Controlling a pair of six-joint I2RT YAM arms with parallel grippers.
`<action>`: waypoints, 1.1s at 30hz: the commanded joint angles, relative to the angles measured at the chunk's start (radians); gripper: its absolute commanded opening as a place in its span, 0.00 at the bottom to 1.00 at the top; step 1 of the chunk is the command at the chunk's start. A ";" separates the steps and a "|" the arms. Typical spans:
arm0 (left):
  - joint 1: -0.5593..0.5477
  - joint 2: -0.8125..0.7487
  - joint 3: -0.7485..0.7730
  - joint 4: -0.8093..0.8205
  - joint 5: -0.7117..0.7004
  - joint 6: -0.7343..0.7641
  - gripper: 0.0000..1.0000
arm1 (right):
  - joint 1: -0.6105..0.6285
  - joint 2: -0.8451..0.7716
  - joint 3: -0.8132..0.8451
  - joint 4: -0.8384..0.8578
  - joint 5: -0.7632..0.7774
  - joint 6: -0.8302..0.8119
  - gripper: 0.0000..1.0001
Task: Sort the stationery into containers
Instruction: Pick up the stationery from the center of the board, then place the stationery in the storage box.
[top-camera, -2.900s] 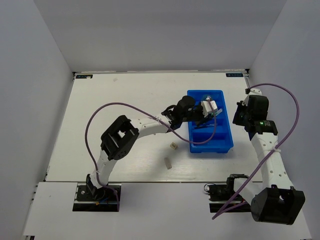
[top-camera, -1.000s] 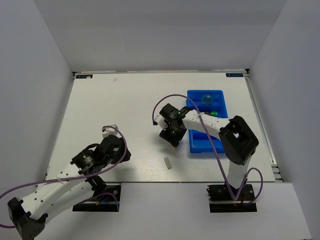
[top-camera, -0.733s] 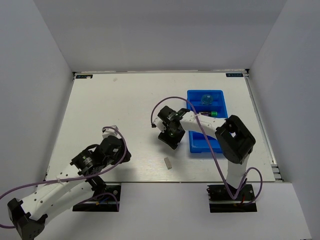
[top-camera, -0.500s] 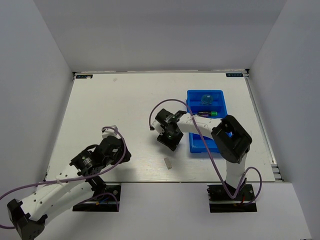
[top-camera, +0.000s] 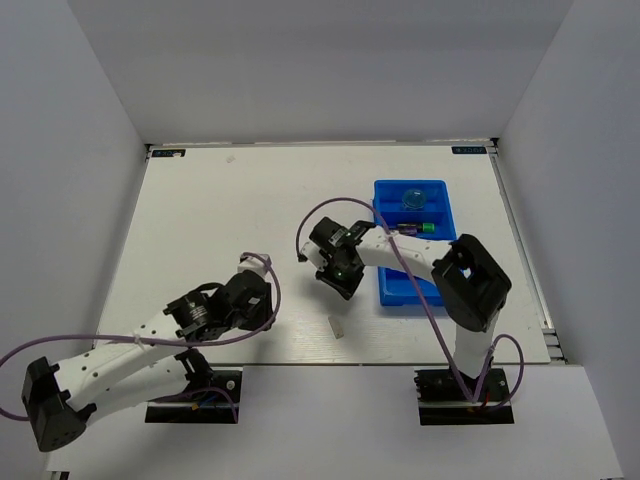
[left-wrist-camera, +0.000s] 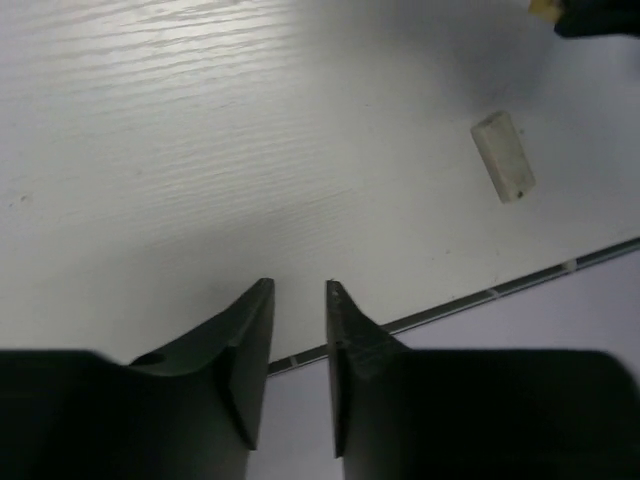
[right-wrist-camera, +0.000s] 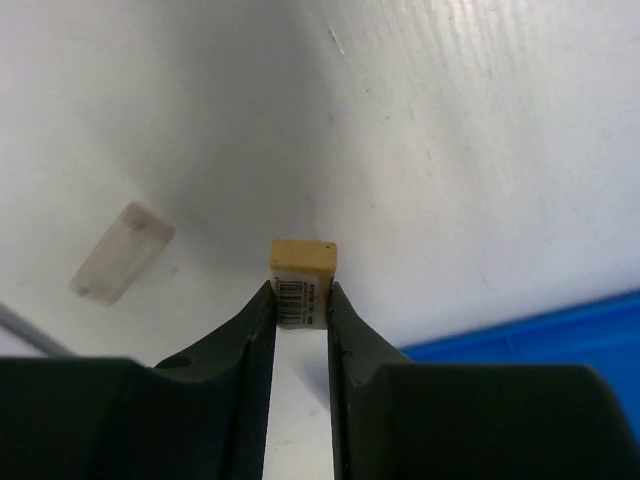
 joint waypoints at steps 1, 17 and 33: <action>-0.053 0.053 0.064 0.098 0.048 0.081 0.35 | -0.002 -0.147 0.103 -0.101 -0.044 -0.028 0.00; -0.114 0.440 0.133 0.316 -0.007 -0.214 0.41 | -0.163 -0.601 -0.079 -0.304 0.268 -0.407 0.00; -0.183 0.689 0.314 0.321 0.010 -0.411 0.50 | -0.390 -0.552 -0.230 -0.187 0.061 -0.639 0.31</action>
